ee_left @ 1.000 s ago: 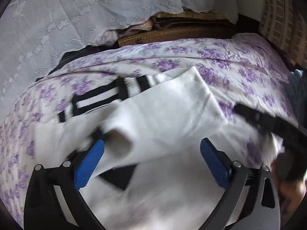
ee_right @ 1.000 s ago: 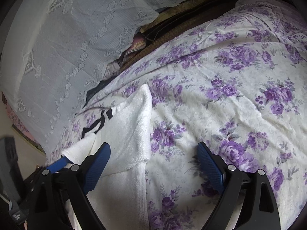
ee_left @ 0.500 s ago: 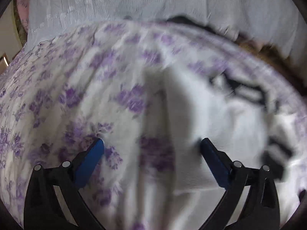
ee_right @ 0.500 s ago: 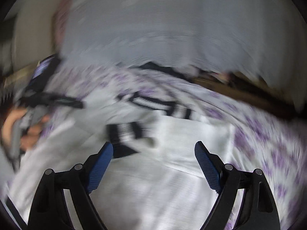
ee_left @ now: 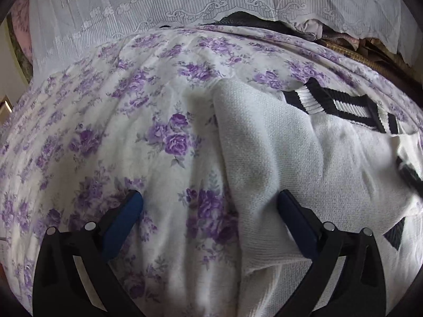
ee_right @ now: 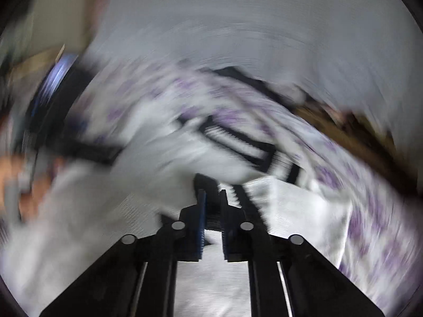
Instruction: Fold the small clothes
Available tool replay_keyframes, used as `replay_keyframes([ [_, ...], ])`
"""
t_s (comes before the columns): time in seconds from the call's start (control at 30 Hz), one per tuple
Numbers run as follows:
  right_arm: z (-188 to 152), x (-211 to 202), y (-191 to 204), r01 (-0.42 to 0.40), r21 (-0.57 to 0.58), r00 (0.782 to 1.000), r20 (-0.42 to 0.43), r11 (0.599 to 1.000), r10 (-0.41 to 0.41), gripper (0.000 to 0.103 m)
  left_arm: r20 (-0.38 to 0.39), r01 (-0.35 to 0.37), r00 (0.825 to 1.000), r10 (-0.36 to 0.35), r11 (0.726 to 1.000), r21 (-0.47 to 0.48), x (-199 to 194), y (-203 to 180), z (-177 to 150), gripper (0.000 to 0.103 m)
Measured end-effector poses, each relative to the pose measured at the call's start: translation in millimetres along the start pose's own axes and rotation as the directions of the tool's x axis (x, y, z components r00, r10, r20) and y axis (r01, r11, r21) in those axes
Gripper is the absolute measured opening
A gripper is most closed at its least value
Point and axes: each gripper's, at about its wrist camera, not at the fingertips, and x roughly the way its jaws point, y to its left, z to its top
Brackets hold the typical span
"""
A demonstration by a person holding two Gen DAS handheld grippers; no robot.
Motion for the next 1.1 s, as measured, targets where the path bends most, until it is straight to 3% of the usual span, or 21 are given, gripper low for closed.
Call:
replay_keyframes([
  [0.03,-4,-3,-35,0.006,0.164,1.0,0.017,0.986,-0.009,0.009,0.003,-0.006,1.0,0.006,1.0,0.005,0,-1,0,0.099],
  [0.1,-26,-3,-99,0.061,0.423,0.998,-0.01,0.904,-0.063,0.01,0.002,-0.005,1.0,0.005,1.0,0.003,-1,-1,0,0.099],
  [0.17,-47,-1,-134,0.062,0.529,0.998,-0.038,0.846,-0.05,0.013,0.001,-0.002,1.0,0.002,1.0,0.0,0,0,0,0.099],
  [0.2,-60,-5,-150,0.009,0.601,1.0,-0.006,0.799,-0.006,0.013,0.002,-0.005,1.0,0.005,1.0,0.002,0,-1,0,0.099],
  [0.27,-61,-14,-157,-0.017,0.649,0.999,0.032,0.761,-0.005,0.013,0.004,-0.011,1.0,0.011,1.0,0.005,-1,-1,1,0.099],
  [0.33,-44,-34,-139,-0.018,0.567,0.994,0.099,0.824,-0.046,0.014,0.006,-0.014,1.0,0.014,1.0,0.001,-8,1,2,0.099],
  [0.4,-22,-36,-116,-0.046,0.462,0.993,0.119,0.886,-0.011,0.027,0.022,0.007,1.0,-0.007,1.0,-0.019,-21,5,7,0.099],
  [0.43,-11,-31,-104,-0.061,0.419,0.994,0.11,0.906,0.016,0.039,0.045,0.044,0.998,-0.042,0.998,-0.038,-30,6,11,0.099],
  [0.53,9,-5,-77,-0.042,0.307,0.999,0.022,0.951,0.037,0.04,0.057,0.151,0.987,-0.148,0.988,-0.043,-40,-3,25,0.099],
  [0.6,11,24,-72,-0.018,0.271,0.998,-0.053,0.963,0.033,0.04,0.01,0.188,0.982,-0.188,0.982,0.001,-29,-25,35,0.099],
  [0.67,-2,62,-74,0.044,0.242,0.986,-0.169,0.969,-0.003,0.04,-0.048,0.16,0.986,-0.157,0.985,0.066,-5,-49,36,0.099],
  [0.73,-7,65,-73,0.026,0.237,0.992,-0.125,0.971,0.005,0.041,-0.045,0.144,0.989,-0.141,0.986,0.089,15,-60,27,0.099],
  [0.9,-6,34,-62,0.032,0.206,0.998,-0.063,0.978,-0.019,0.041,0.036,0.155,0.987,-0.157,0.986,0.053,-9,-47,19,0.098],
  [0.97,-8,12,-56,0.044,0.172,0.998,-0.047,0.984,-0.036,0.051,0.059,0.199,0.977,-0.203,0.977,0.071,-28,-43,12,0.099],
  [1.03,-16,6,-49,0.087,0.145,0.995,-0.066,0.986,-0.078,0.065,0.044,0.236,0.969,-0.241,0.967,0.098,-37,-43,2,0.099],
  [1.1,-34,27,-49,0.092,0.118,0.982,-0.173,0.989,-0.071,0.068,-0.014,0.199,0.98,-0.199,0.969,0.148,-26,-57,-11,0.099],
])
